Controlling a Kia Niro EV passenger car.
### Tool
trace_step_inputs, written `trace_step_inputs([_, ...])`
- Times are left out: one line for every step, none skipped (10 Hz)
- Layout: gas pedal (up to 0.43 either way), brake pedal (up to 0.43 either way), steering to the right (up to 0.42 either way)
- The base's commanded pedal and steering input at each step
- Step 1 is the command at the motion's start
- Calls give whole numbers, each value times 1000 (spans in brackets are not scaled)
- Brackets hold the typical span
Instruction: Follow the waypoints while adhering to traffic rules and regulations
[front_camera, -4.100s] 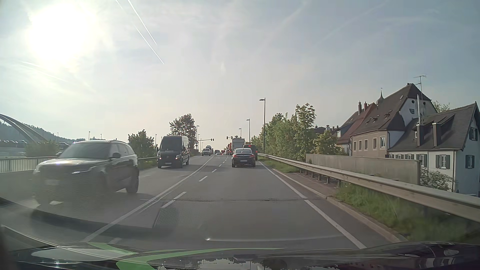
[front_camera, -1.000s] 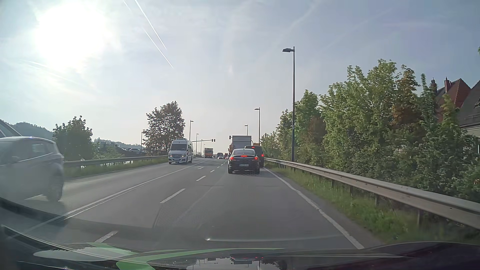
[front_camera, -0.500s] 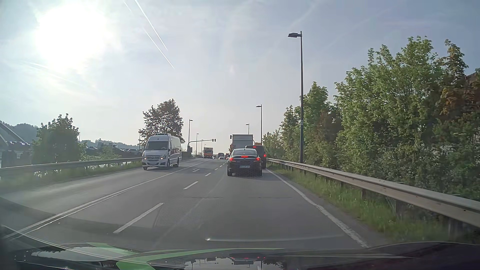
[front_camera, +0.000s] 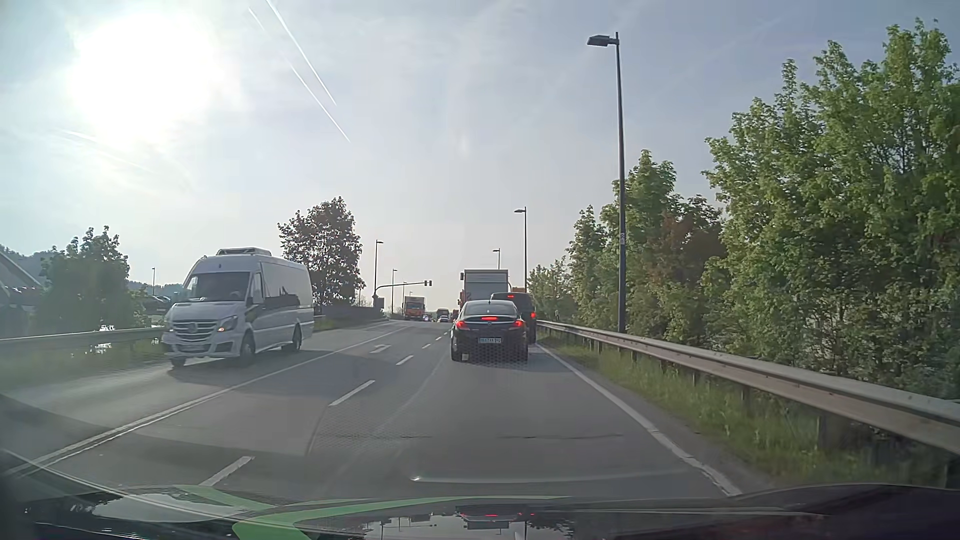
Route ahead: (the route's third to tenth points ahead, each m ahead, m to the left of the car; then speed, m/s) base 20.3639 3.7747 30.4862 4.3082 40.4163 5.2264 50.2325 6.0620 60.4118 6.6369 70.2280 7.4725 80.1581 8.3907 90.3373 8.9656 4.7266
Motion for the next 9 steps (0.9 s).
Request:
trace_step_inputs([0,110,-2])
trace_step_inputs([0,116,-2])
trace_step_inputs([0,128,-2])
trace_step_inputs([0,134,-2])
trace_step_inputs([0,146,-2])
trace_step_inputs([0,146,-2])
trace_step_inputs([0,140,-2])
trace_step_inputs([0,122,-2])
trace_step_inputs([0,122,-2])
